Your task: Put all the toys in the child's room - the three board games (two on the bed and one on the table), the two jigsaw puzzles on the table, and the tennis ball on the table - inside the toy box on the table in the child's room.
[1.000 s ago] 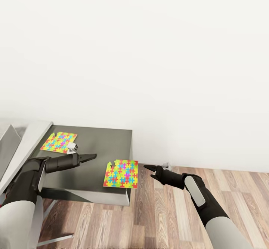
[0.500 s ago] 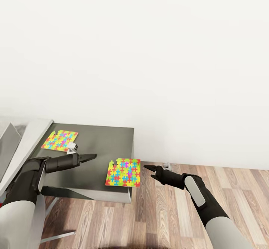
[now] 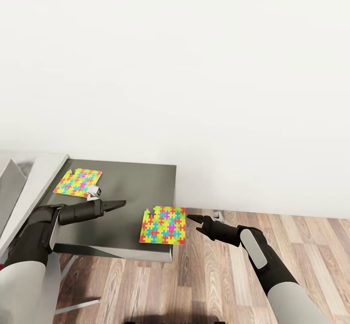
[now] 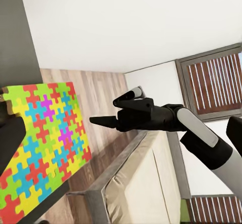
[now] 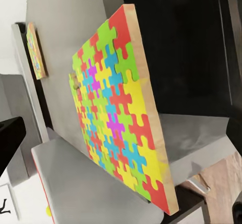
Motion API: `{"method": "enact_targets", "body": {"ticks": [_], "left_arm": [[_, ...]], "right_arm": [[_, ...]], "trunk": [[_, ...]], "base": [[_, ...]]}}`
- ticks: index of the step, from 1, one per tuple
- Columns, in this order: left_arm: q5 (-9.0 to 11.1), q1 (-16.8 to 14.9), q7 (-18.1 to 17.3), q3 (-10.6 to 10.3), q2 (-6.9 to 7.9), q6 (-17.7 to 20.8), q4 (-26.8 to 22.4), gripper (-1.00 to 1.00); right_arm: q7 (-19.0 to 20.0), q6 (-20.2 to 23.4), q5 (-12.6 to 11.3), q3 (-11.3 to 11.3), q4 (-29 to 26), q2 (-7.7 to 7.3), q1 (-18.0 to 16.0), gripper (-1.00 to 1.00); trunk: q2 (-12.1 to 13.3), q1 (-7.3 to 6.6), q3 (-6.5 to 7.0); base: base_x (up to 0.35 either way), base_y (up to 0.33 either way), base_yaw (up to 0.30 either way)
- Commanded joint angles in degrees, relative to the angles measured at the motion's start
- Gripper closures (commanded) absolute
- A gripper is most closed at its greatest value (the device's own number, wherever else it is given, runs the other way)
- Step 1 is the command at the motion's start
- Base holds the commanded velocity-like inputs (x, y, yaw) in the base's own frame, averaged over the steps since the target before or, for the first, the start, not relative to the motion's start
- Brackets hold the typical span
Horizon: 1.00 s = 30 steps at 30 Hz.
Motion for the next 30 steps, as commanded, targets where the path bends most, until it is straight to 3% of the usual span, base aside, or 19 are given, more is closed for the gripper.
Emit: {"method": "enact_targets", "body": {"ticks": [1,18,30], "left_arm": [[-0.6,0.0,-0.5,0.1,-0.03,0.6,-0.1,-1.00],[-0.6,0.0,-0.5,0.1,-0.03,0.5,-0.1,-1.00],[-0.6,0.0,-0.5,0.1,-0.03,0.5,-0.1,-1.00]], "right_arm": [[0.1,0.2,0.0,0.0,0.0,-0.03,0.0,-1.00],[0.1,0.0,0.0,0.0,0.0,0.05,0.0,-1.00],[0.1,-0.3,0.1,0.0,-0.1,0.06,0.0,-1.00]], "trunk": [[-0.1,0.03,-0.18],[-0.1,0.03,-1.75],[-0.1,0.03,-2.34]], "base": [[0.006,0.005,0.000],[0.001,0.004,0.000],[0.000,0.106,0.000]]}}
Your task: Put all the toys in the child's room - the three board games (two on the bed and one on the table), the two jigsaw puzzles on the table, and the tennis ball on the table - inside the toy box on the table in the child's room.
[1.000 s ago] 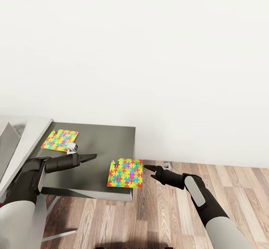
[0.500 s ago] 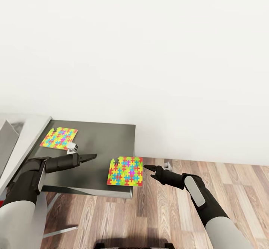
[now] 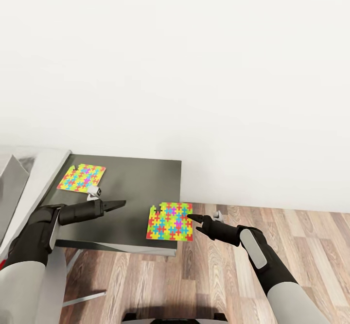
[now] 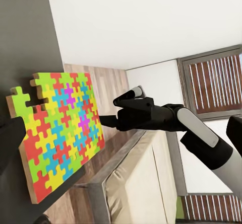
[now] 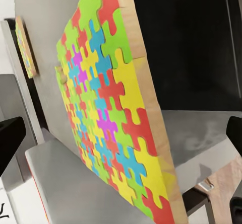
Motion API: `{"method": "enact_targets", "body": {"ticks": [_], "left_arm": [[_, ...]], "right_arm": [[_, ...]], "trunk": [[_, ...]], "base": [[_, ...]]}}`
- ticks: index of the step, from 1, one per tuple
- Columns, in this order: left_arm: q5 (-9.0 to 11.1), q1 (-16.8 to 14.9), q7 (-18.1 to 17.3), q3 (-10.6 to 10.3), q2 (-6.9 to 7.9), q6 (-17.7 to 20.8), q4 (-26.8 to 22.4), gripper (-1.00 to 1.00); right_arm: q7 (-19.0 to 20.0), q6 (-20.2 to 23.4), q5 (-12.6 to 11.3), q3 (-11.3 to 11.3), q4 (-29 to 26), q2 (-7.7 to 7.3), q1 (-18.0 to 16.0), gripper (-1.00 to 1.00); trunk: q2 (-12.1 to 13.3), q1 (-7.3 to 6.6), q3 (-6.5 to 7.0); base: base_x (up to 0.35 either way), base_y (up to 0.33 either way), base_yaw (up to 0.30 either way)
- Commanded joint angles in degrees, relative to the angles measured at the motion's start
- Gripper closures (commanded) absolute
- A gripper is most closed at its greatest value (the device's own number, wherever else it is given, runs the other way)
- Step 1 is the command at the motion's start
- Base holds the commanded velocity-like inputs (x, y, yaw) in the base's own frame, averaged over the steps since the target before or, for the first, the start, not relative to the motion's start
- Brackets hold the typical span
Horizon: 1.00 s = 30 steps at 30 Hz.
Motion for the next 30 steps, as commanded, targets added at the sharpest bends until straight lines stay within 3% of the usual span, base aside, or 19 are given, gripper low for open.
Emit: {"method": "enact_targets", "body": {"ticks": [1,30], "left_arm": [[-0.6,-0.1,-0.5,0.1,-0.03,0.6,-0.1,-1.00],[-0.6,0.0,-0.5,0.1,-0.03,0.6,-0.1,-1.00]], "right_arm": [[0.1,0.2,0.0,0.0,0.0,-0.03,0.0,-1.00],[0.0,0.5,0.0,0.1,0.0,-0.03,0.0,-1.00]], "trunk": [[-0.1,0.03,-0.08],[-0.1,0.03,-0.10]], "base": [[0.000,0.015,0.000],[0.000,0.030,0.000]]}}
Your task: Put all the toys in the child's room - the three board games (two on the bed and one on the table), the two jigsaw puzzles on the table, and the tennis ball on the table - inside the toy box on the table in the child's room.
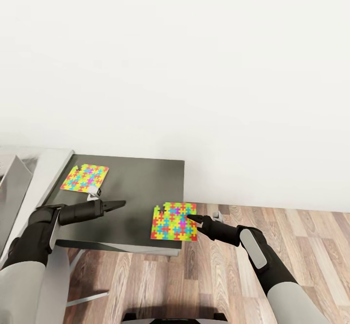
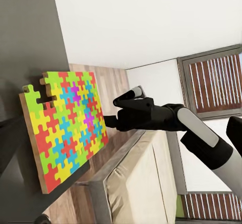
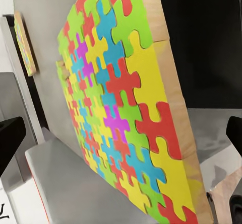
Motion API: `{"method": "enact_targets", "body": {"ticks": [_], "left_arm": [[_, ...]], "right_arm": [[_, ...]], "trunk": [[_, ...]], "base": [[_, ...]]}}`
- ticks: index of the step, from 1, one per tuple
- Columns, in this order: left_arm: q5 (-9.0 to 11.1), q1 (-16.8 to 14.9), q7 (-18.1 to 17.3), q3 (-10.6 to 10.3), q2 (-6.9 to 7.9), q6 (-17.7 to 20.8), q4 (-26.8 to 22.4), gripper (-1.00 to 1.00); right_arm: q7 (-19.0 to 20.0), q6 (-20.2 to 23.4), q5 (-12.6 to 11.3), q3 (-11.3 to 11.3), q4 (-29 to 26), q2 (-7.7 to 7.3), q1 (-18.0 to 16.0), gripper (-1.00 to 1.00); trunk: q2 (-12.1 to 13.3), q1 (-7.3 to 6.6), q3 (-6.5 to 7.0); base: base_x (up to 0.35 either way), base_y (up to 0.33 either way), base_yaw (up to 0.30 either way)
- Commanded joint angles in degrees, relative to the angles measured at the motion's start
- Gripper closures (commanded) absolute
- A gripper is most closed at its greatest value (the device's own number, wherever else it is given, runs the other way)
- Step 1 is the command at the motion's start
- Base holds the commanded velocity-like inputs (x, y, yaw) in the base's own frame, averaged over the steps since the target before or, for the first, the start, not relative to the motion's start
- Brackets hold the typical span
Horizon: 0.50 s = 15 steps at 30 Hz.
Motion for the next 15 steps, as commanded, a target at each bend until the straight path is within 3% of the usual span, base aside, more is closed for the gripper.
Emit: {"method": "enact_targets", "body": {"ticks": [1,15], "left_arm": [[-0.6,0.0,-0.5,0.1,-0.03,0.6,0.0,-1.00],[-0.6,0.0,-0.5,0.1,-0.03,0.5,0.0,-1.00]], "right_arm": [[0.1,0.2,0.0,0.0,0.0,-0.03,0.0,-1.00],[0.1,0.2,0.0,0.0,0.0,-0.03,0.0,-1.00]], "trunk": [[-0.1,0.03,-0.08],[-0.1,0.03,-0.08]], "base": [[0.000,0.111,0.000],[0.000,0.037,0.000]]}}
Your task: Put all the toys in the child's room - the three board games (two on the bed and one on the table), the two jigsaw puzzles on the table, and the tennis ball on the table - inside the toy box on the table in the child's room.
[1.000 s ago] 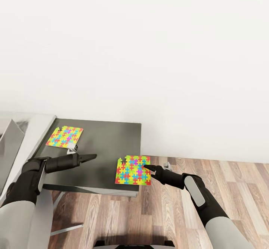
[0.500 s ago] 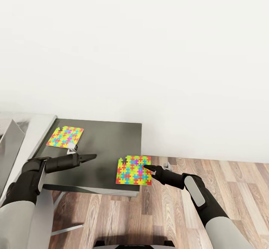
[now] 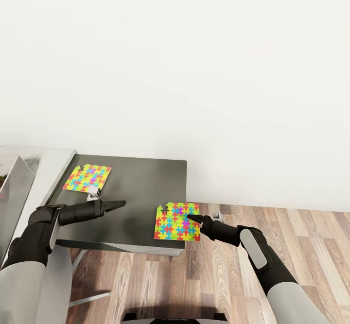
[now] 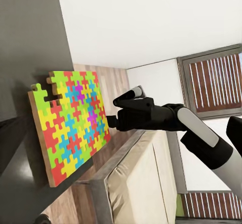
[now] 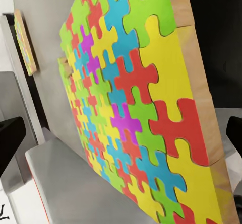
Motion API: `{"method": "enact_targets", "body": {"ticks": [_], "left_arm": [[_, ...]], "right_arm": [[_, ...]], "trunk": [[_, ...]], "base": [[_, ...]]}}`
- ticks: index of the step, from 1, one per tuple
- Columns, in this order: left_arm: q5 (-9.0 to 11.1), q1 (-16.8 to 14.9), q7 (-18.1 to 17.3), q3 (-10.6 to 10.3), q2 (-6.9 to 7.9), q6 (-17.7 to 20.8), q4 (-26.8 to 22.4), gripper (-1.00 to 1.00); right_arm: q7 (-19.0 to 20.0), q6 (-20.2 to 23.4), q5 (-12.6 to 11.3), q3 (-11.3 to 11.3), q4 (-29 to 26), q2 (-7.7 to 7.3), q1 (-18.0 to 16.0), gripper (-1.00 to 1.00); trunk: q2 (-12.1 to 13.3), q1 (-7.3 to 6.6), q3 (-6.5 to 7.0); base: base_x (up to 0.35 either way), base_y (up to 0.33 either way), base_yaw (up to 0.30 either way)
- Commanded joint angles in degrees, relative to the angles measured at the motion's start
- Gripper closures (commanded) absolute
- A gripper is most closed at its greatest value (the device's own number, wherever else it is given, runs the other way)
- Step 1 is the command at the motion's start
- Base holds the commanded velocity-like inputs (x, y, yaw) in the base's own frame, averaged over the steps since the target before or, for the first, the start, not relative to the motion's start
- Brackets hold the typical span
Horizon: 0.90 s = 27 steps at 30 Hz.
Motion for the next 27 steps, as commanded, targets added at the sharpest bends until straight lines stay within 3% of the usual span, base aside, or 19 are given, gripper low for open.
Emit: {"method": "enact_targets", "body": {"ticks": [1,18,27], "left_arm": [[-0.6,0.0,-0.5,0.1,-0.03,0.6,-0.1,-1.00],[-0.9,-0.2,-0.5,-0.1,0.15,1.4,-0.1,-1.00],[-1.2,-0.3,-0.5,0.0,0.06,1.6,0.0,-1.00]], "right_arm": [[0.1,0.2,0.0,0.0,0.0,-0.03,0.0,1.00],[0.3,-0.2,0.1,0.0,-0.4,-0.19,0.2,1.00],[5.3,-0.4,0.2,-0.2,-0.8,-0.99,0.6,1.00]], "trunk": [[-0.1,0.03,-0.08],[-0.1,0.03,-0.08],[-0.1,0.03,-0.07]], "base": [[0.000,0.001,0.000],[0.000,0.000,0.000],[0.000,0.000,0.000]]}}
